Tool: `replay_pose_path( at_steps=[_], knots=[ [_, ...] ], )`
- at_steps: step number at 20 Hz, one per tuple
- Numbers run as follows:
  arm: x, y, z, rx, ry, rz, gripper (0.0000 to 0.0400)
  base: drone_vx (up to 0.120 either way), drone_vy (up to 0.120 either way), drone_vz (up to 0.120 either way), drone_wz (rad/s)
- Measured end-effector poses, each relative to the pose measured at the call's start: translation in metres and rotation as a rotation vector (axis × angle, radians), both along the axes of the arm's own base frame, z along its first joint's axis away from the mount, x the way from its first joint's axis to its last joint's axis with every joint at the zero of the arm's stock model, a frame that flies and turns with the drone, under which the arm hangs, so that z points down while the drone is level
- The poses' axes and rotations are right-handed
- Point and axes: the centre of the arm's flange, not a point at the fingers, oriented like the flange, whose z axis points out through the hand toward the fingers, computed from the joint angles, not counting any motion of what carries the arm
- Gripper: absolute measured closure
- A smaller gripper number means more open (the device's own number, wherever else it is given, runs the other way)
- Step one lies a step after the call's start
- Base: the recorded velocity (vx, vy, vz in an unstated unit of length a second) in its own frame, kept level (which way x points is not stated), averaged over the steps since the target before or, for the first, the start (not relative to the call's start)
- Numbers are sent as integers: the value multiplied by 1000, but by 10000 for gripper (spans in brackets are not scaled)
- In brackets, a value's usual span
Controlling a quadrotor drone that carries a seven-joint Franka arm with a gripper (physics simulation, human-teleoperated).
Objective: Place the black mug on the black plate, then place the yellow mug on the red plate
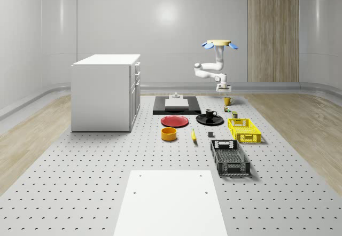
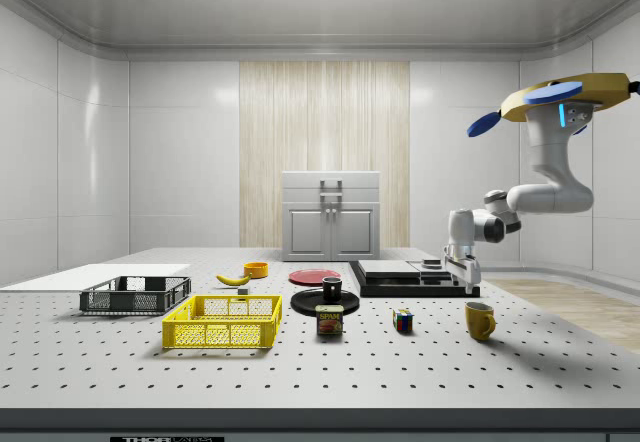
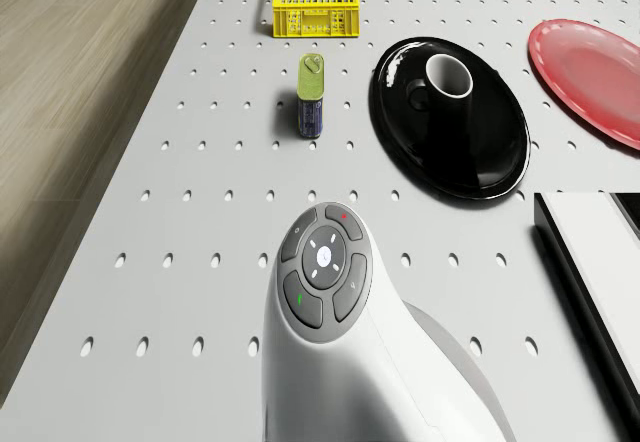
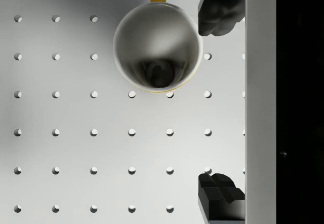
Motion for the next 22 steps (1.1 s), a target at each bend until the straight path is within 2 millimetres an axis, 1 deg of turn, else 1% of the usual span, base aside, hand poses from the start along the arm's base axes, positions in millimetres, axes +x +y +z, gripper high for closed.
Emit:
replay_pose_path(
  at_steps=[2,3,6,11,22],
  knots=[
    [0,0,0,0,0,0,0,-120,0,0,0],
    [0,0,0,0,0,0,0,-40,0,0,0],
    [0,0,5,0,0,0,0,0,0,0,0],
    [0,0,23,0,0,0,0,0,0,0,0],
    [0,-10,48,0,0,0,0,0,0,0,0]
  ],
)
